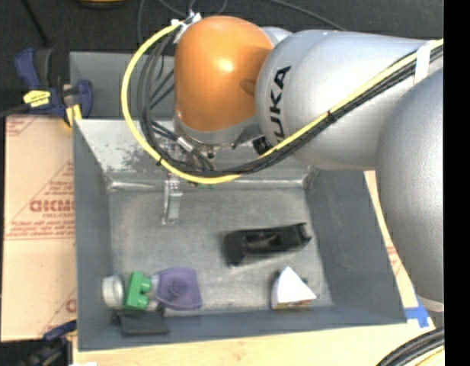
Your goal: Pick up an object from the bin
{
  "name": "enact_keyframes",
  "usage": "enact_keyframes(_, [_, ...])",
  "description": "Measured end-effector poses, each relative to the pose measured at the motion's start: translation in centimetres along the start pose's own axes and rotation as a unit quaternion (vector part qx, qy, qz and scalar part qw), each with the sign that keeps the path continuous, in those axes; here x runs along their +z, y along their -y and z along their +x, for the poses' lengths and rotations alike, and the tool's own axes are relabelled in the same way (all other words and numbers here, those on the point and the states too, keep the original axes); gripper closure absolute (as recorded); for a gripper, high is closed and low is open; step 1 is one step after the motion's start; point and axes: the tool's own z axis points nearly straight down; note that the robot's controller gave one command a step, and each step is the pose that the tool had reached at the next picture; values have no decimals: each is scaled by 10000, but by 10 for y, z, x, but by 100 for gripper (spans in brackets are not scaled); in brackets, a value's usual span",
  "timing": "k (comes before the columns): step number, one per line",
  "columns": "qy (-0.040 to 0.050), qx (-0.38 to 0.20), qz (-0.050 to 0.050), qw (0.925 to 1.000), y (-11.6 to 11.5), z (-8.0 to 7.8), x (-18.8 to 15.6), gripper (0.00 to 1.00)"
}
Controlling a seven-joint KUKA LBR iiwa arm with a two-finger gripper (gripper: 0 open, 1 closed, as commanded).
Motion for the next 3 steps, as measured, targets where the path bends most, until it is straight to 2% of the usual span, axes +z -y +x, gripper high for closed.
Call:
enact_keyframes(1, [10,-679,4,9977,11,13,38,0])
enact_keyframes(2, [-5,-2530,5,9675,16,48,64,0])
enact_keyframes(3, [-8,-2952,-2,9554,11,84,77,0])
